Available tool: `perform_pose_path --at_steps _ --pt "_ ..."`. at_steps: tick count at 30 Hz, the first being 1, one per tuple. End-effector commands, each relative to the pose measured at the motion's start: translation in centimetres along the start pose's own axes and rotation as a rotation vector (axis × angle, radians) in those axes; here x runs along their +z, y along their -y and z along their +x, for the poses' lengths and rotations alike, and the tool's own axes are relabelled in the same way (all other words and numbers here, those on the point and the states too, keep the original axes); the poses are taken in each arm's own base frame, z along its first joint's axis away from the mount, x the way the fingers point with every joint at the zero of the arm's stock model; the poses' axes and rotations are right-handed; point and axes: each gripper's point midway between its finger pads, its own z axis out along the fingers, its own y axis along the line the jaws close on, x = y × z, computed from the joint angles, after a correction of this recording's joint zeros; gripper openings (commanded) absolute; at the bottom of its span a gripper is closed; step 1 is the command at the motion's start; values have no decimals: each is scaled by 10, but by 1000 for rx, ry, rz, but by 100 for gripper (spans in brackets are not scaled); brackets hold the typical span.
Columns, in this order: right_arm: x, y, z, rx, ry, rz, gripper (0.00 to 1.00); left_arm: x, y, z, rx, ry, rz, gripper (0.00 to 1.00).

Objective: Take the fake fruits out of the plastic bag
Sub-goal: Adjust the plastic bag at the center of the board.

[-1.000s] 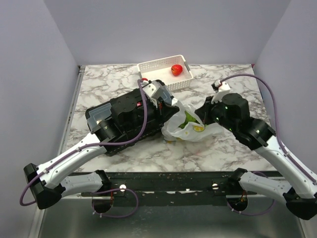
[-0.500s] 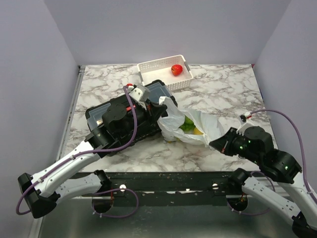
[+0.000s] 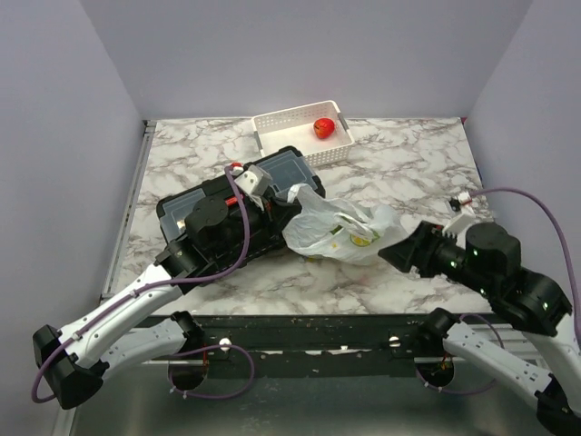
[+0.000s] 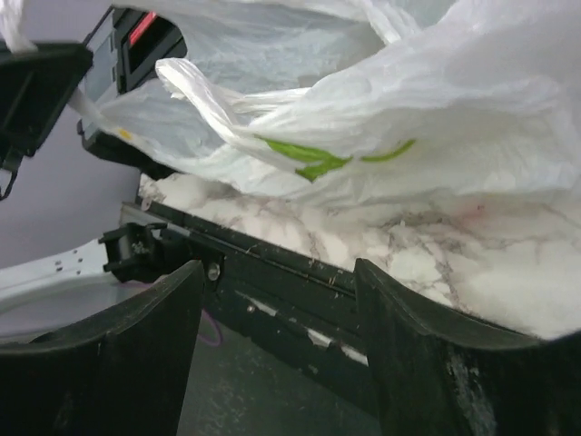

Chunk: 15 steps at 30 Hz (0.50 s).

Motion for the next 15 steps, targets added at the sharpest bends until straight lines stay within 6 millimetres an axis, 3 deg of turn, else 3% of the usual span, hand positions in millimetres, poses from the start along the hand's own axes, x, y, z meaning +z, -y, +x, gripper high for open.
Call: perform_pose_path --at_steps 1,3,6,9,11,13,15 --pt "17 -6 -48 -136 92 119 72 -6 28 -2 -14 4 151 0" --pt "9 -14 -70 -175 141 139 75 -6 25 3 -41 -5 134 0" --pt "-9 -43 -100 -211 287 17 96 -7 24 4 -60 -6 129 0" --pt "-1 -64 -114 -211 325 -49 100 -8 31 0 -81 13 165 0" --pt "22 -77 -112 -221 267 -78 95 -8 37 -5 -98 29 191 0" --pt "50 -93 -101 -243 177 -147 73 -7 40 -10 -123 44 203 0" --pt "72 -106 -86 -265 92 -226 61 -3 42 -15 -168 42 200 0"
